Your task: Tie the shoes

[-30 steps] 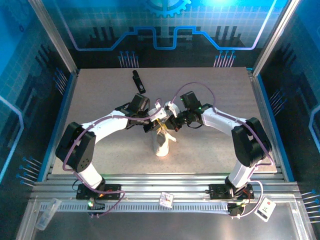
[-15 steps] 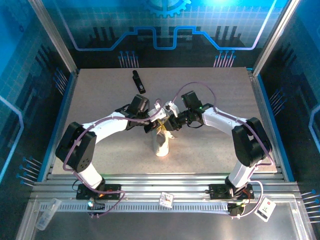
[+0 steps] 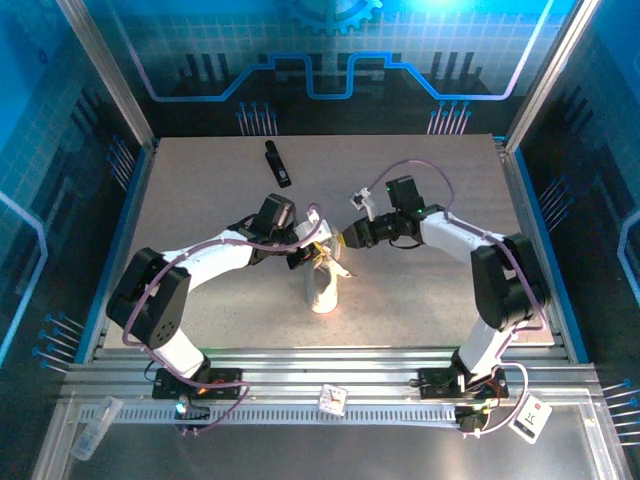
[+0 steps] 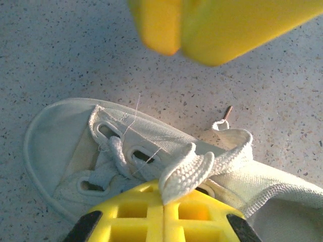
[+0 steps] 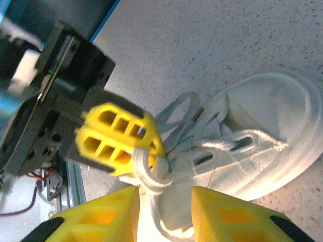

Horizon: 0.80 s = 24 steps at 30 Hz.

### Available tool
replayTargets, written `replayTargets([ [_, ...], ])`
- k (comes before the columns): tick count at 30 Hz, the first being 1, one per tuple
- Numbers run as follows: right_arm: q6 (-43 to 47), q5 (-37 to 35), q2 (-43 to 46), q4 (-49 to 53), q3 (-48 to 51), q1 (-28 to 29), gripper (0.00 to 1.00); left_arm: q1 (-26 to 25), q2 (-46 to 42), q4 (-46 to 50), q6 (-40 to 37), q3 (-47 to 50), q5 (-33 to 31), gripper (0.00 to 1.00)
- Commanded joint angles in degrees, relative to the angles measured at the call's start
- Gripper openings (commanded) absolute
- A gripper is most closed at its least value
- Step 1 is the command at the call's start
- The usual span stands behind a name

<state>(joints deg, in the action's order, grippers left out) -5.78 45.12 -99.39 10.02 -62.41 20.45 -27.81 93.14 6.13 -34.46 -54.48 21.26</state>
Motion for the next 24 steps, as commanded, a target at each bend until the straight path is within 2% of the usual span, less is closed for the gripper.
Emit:
replayTargets([
  [1,-2.6,2.3,-4.3,-1.4,-3.4,0.8,0.32,-0.1,-1.7,-0.8,-1.6,0.8,3.1,0.00],
  [11,-0.9,10.0,-10.0,-0.1,-5.9,3.0,0.29,-0.1,-2.5,-0.6,-2.3,0.9,3.2,0.00],
  [24,0.8,11.2,-12.1,3.1,-6.8,4.0,0.31,-0.1,-3.1,-0.7,-2.8,1.2,3.2,0.00],
])
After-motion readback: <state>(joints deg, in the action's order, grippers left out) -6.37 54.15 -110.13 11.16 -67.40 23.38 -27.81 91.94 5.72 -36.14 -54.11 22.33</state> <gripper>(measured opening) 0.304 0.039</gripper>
